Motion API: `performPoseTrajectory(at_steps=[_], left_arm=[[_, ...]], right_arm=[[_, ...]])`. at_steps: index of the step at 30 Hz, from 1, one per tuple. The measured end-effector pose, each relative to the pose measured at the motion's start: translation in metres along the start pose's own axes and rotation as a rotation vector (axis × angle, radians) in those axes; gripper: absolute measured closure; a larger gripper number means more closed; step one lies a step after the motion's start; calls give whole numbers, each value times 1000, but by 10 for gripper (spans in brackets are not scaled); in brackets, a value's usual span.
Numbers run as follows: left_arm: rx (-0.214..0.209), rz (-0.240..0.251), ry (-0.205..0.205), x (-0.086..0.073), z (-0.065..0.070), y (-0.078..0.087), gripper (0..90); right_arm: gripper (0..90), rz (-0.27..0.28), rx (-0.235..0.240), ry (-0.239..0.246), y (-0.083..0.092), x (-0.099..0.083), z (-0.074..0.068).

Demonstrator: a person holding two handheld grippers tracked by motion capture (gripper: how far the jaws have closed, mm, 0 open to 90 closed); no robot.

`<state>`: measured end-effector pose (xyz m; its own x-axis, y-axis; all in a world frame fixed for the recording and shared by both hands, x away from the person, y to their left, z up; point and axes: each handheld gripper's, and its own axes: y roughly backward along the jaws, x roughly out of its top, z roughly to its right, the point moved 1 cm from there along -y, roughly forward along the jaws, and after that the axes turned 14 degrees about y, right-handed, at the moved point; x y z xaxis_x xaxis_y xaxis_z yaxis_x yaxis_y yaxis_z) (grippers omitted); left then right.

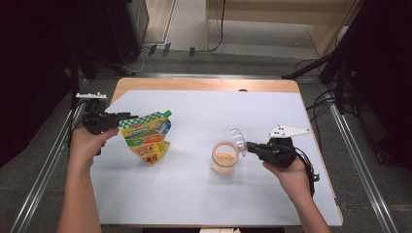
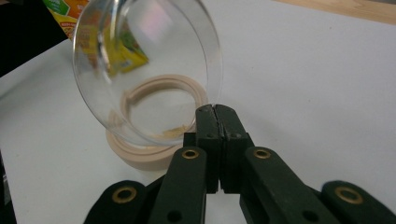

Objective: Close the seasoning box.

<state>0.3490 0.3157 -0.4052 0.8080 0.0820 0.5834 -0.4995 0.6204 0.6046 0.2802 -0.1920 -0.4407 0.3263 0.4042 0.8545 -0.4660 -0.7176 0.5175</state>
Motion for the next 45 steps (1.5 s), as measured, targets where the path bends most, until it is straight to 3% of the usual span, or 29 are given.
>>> performPoseTrajectory(at_steps=[8,14,22,31,34,35,37,40,45], left_arm=[[-2,3,0,-1,0,2,443],[-3,-4,-1,-1,0,-1,442],[-4,-6,-4,-1,1,-2,442],[-3,-8,-2,-1,0,-3,440],[-2,-9,0,-1,0,-3,440],[0,-10,1,-1,0,-4,440],[1,-12,2,-1,0,-4,440],[-1,-11,4,-1,0,-5,439],[0,-11,7,-1,-1,-6,439]], right_arm=[[833,-2,-5,27,1,0,-2],[726,-4,-20,30,2,-2,3],[580,-6,-32,24,2,-9,10],[430,17,-40,-14,5,-19,22],[375,20,-56,-2,4,-24,25],[349,27,-85,6,3,-26,26],[337,16,-100,40,2,-30,27],[310,-10,-96,50,0,-35,29],[303,-10,-100,26,-1,-42,34]])
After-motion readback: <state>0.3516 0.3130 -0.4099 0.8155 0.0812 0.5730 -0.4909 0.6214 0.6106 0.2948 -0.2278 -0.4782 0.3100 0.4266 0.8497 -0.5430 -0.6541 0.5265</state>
